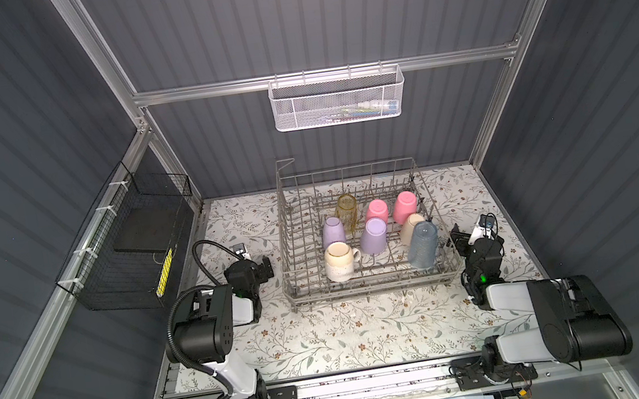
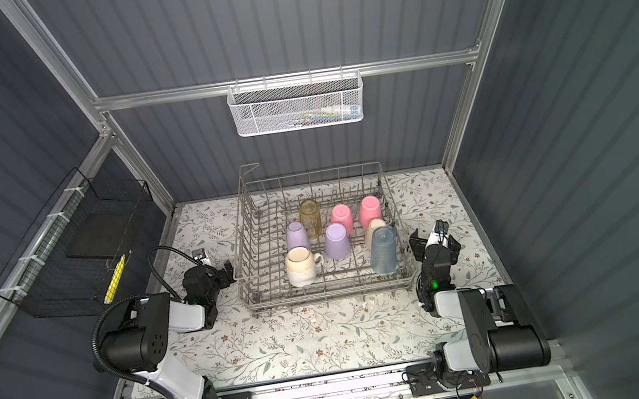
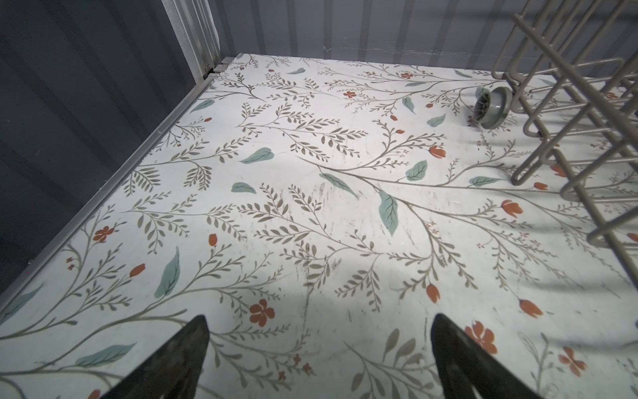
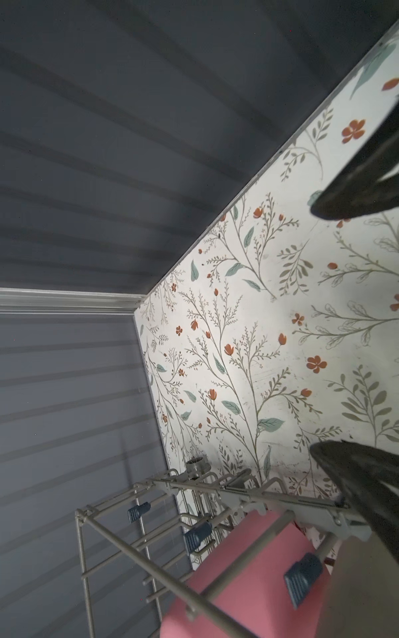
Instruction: Load the cups into the dish rack
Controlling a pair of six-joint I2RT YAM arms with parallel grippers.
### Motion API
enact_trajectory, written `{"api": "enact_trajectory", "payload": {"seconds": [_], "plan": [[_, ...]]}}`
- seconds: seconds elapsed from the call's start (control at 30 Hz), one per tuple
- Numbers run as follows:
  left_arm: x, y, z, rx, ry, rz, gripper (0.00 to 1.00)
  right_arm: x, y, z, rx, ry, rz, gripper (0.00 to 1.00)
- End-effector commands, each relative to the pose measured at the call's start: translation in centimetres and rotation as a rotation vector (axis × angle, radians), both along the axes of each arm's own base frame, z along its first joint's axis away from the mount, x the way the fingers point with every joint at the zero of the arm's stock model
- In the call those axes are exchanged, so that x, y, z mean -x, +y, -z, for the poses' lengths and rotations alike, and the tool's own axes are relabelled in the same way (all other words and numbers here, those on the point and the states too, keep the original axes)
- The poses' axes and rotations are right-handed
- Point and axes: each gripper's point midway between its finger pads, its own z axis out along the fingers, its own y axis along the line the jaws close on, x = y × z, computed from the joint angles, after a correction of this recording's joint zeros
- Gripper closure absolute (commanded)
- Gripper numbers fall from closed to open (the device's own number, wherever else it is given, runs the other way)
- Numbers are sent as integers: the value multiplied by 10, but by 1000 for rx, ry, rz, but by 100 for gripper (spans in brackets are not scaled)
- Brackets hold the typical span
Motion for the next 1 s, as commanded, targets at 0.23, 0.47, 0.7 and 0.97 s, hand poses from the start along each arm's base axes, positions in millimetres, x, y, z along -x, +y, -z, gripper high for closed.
{"api": "enact_trajectory", "payload": {"seconds": [0.23,0.47,0.7,0.97], "plan": [[-3,0,-5,-17,-23,-1,0,-17,18,5,19,25,-112,1],[-3,0,-5,-18,-23,-2,0,-18,18,9,14,37,-109,1],[-3,-1,-5,-17,-23,2,0,-18,18,9,16,32,-109,1],[-4,-3,-4,-26,-14,8,0,-18,18,8,16,29,-109,1]]}}
